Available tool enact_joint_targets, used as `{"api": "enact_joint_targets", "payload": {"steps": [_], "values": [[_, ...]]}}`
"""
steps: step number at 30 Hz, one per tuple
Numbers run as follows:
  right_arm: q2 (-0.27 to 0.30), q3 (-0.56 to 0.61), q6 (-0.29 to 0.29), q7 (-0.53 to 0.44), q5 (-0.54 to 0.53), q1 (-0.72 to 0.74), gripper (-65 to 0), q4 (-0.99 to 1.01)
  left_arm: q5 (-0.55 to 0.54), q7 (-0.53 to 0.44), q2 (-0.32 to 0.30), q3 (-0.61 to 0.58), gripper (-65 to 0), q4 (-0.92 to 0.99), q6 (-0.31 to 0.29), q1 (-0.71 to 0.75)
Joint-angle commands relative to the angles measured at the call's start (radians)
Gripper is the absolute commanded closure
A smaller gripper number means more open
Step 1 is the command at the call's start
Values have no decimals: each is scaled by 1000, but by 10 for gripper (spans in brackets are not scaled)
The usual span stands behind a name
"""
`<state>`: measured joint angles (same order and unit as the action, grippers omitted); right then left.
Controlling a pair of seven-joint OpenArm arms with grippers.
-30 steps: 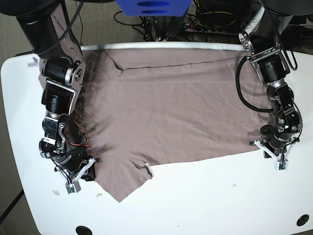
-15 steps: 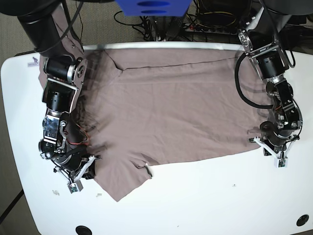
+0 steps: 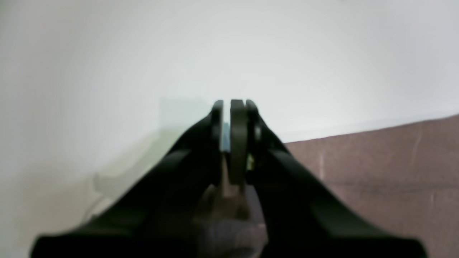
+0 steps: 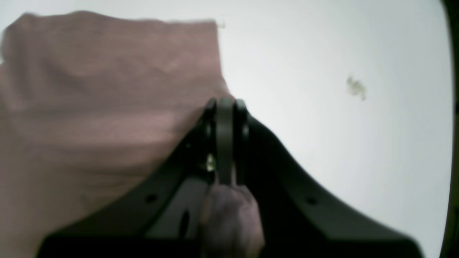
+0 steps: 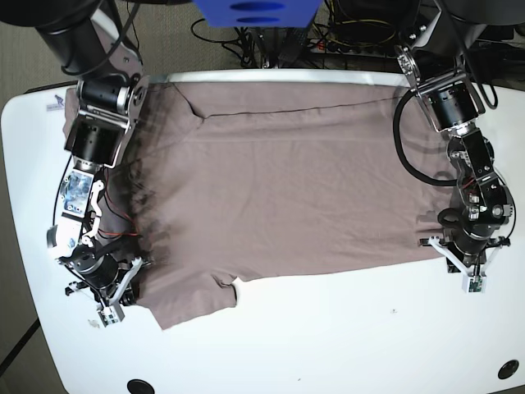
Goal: Fold the T-shirt properly
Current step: 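Fold the held side edge with both grippers back toward the robot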
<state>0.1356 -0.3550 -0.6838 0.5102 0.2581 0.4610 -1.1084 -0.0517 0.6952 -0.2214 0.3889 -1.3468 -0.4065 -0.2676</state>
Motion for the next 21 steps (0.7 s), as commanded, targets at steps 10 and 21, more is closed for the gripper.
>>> {"api": "enact_joint_targets", "payload": {"steps": [10, 21], "values": [[8, -16, -9, -12, -15, -25, -4, -114, -1, -14, -10, -4, -4, -71, 6, 69], [10, -20, -13, -5, -18, -43, -2, -161, 0, 1, -6, 4, -6, -132, 4, 90]]}}
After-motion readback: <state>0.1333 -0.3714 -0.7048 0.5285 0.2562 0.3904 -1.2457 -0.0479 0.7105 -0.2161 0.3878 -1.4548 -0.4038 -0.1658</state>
